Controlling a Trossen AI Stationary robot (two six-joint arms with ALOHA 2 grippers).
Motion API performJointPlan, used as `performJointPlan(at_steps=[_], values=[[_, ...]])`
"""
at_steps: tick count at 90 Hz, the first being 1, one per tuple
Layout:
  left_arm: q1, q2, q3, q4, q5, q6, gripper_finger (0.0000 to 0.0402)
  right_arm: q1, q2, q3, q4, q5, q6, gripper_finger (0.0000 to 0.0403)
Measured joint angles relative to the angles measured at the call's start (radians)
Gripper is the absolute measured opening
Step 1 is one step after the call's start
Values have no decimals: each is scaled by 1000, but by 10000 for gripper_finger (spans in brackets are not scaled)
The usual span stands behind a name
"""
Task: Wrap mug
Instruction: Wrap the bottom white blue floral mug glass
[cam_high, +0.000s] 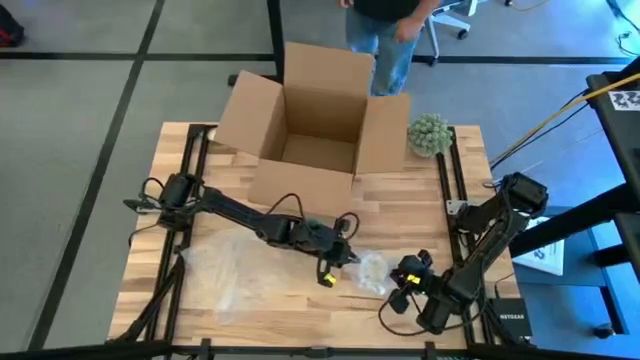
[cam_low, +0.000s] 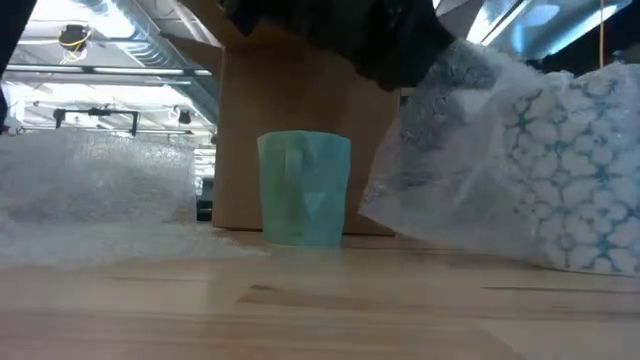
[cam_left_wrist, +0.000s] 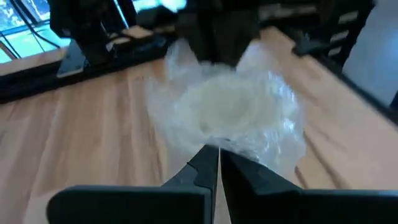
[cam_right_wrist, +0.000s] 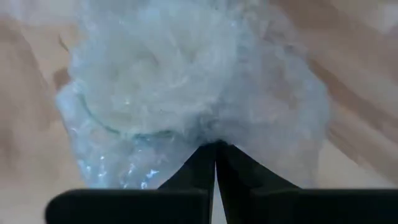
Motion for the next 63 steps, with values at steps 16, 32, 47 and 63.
performJointPlan(at_steps=[16, 32, 47, 63], values=[[-1, 12, 1, 63, 60, -4, 0, -44, 0, 0, 69, 30, -120, 0], [-23, 62, 32, 53, 74, -28, 0, -82, 0, 0, 78, 26, -169, 0], [-48, 101, 147, -126, 64, -19, 0, -82, 0, 0, 77, 23, -169, 0], [-20, 148, 333, -409, 57, -68, 0, -81, 0, 0, 77, 23, -169, 0]])
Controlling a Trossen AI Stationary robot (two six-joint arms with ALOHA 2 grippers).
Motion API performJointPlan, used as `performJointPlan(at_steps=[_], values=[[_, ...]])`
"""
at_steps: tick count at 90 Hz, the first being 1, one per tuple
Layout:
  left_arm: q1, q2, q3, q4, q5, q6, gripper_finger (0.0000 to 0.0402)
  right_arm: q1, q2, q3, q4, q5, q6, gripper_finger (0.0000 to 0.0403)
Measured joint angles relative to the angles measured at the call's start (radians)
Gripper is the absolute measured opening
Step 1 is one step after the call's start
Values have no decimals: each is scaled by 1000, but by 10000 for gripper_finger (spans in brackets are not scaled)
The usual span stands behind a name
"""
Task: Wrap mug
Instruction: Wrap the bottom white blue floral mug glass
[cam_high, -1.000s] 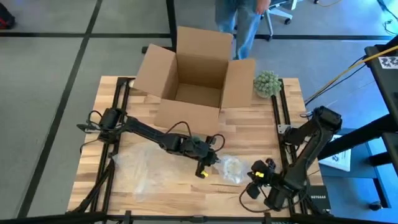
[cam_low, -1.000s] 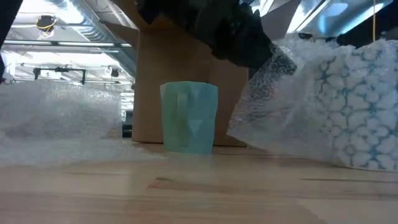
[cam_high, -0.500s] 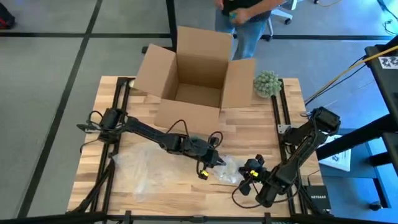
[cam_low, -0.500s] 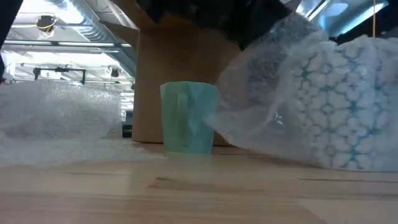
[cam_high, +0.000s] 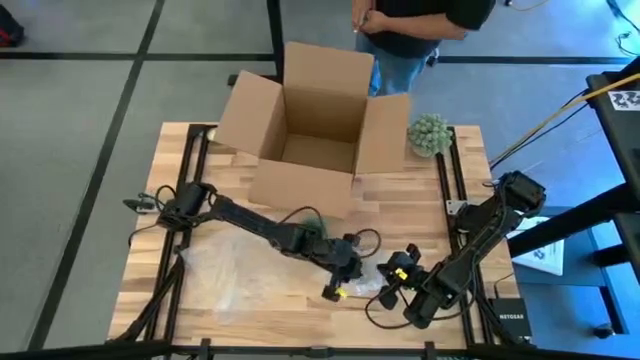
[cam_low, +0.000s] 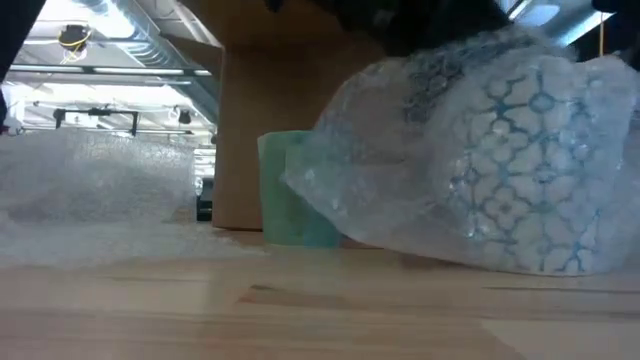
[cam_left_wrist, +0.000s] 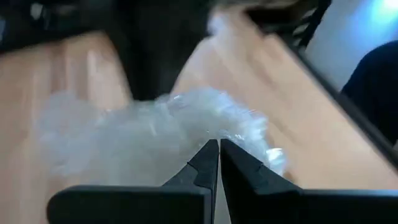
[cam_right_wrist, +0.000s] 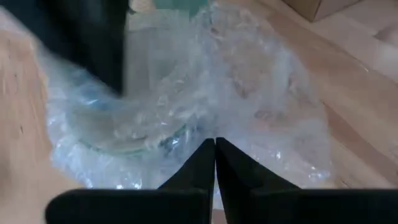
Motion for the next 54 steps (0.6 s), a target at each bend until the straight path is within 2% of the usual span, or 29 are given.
performJointPlan(at_steps=[13, 30, 41, 54], values=[[35, 29, 84, -122, 26, -52, 0, 0, 0, 0, 1, 0, 0, 0], [42, 90, 84, -115, 122, -62, 0, 0, 0, 0, 10, 7, 0, 0], [26, 100, 85, -106, 77, -50, 0, 2, -8, 9, 1, 1, -5, 0], [20, 96, 83, -99, 44, -32, 0, 3, -38, 84, -75, -10, -53, 0]])
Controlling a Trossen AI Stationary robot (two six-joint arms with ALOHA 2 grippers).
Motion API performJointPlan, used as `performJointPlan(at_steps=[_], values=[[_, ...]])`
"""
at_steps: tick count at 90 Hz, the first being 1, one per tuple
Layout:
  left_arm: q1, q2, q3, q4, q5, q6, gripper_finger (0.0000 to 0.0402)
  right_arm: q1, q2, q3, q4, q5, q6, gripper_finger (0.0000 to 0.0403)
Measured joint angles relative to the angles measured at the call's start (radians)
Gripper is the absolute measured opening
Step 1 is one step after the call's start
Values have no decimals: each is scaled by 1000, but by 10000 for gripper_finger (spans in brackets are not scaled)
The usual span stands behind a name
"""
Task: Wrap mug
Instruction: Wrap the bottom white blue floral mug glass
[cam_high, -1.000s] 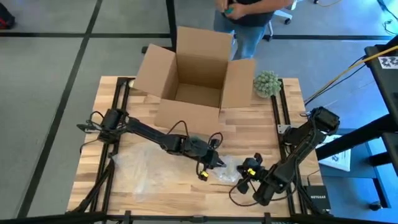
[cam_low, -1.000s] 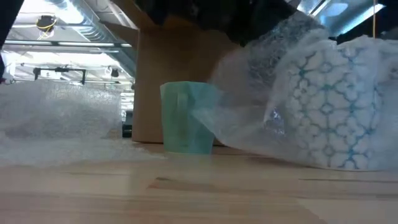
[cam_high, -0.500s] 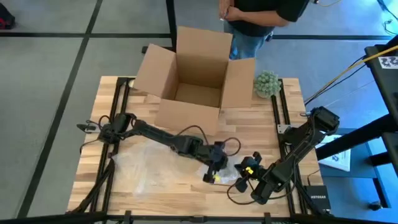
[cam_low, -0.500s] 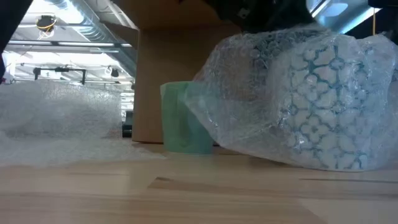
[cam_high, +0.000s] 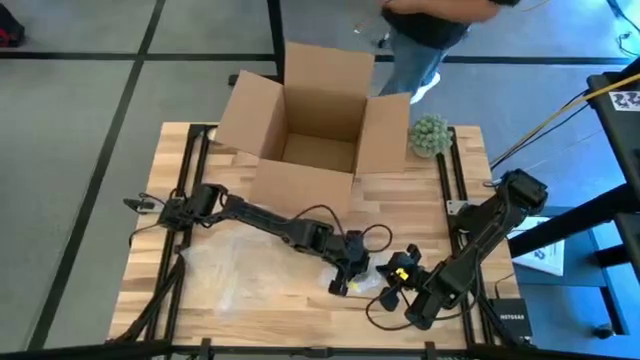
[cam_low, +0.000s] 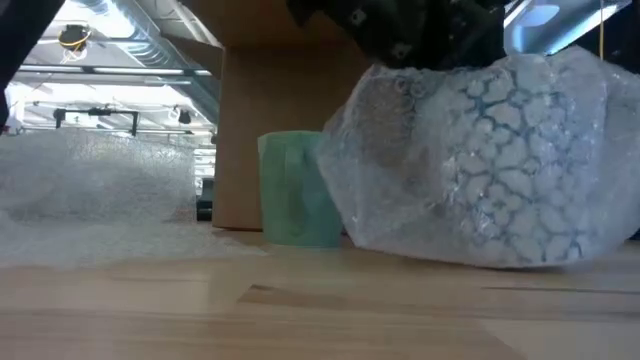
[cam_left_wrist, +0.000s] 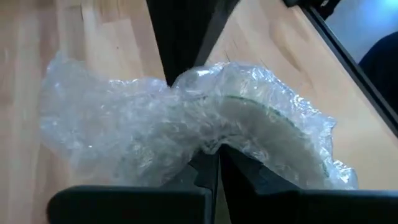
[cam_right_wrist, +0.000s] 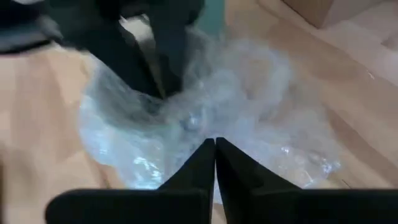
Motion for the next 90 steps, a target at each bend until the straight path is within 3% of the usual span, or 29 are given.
performJointPlan(at_steps=[18, 41, 53, 90], values=[[-6, 3, 11, 6, 0, 20, 0, -13, -23, 127, -29, -12, -178, 0], [-6, 3, 11, 22, -1, 24, 0, -118, 19, 136, 23, -118, -308, 0], [-6, 3, 11, 15, -1, 33, 0, -148, 72, 136, 39, -231, -335, 0], [-6, -52, 9, -59, -14, 52, 0, -145, 106, 136, 41, -271, -319, 0]])
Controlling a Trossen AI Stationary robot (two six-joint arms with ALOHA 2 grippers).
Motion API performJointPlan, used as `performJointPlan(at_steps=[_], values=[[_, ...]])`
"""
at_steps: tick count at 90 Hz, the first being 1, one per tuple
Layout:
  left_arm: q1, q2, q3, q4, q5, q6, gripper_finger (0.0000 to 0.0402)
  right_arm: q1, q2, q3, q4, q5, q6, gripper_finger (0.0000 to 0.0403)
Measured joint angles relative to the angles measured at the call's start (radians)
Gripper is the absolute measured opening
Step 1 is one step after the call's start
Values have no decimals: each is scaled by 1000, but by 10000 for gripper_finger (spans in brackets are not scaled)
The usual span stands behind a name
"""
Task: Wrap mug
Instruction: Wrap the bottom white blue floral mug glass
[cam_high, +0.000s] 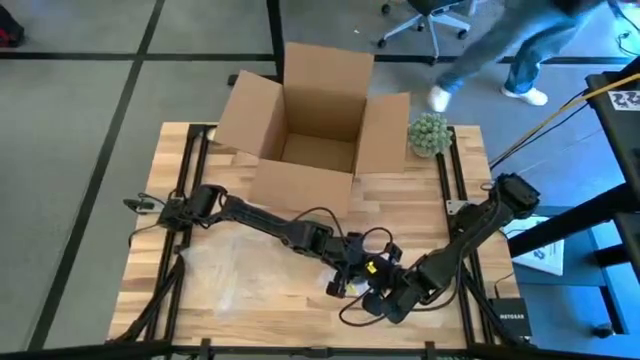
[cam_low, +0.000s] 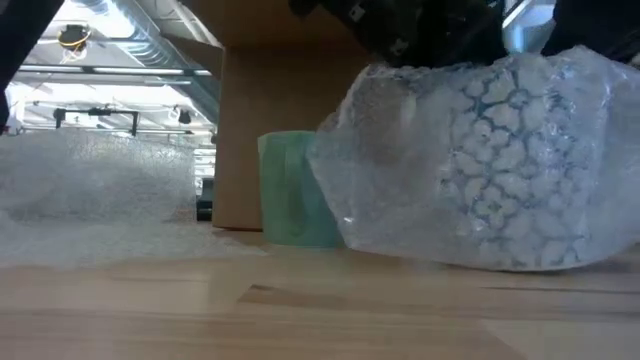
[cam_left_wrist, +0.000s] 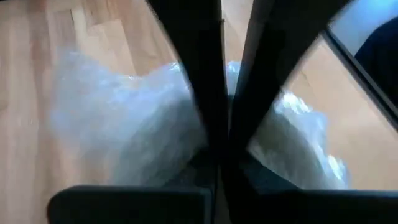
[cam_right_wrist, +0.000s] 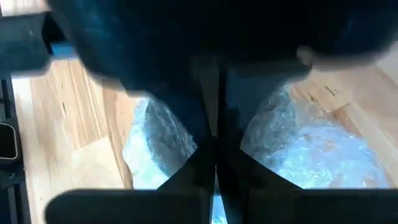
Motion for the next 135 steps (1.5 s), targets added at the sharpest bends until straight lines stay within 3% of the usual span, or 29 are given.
performJointPlan(at_steps=[33, 58, 63, 72, 83, 99, 117, 135], values=[[1, -121, 2, -109, -70, 33, 0, 0, 1, -2, -8, 21, 5, 0], [-19, -188, 1, -541, -84, -61, 0, 0, 1, -2, -10, 33, 6, 0], [-27, -190, -27, -567, -84, -77, 0, 0, 1, -2, -11, 34, 6, 0], [-50, -191, -115, -471, -64, -73, 0, 0, 1, -2, -11, 36, 6, 0], [-71, -189, -203, -218, -2, -47, 0, 0, 1, -2, -11, 37, 6, 0], [-63, -189, -214, -35, 14, 21, 0, 0, 1, -2, -10, 45, 6, 0], [-50, -189, -214, 112, 36, 25, 0, 0, 0, -2, -9, 51, 8, 0], [-28, -189, -214, 123, 41, 14, 0, 0, 0, -2, 2, 54, 10, 0]])
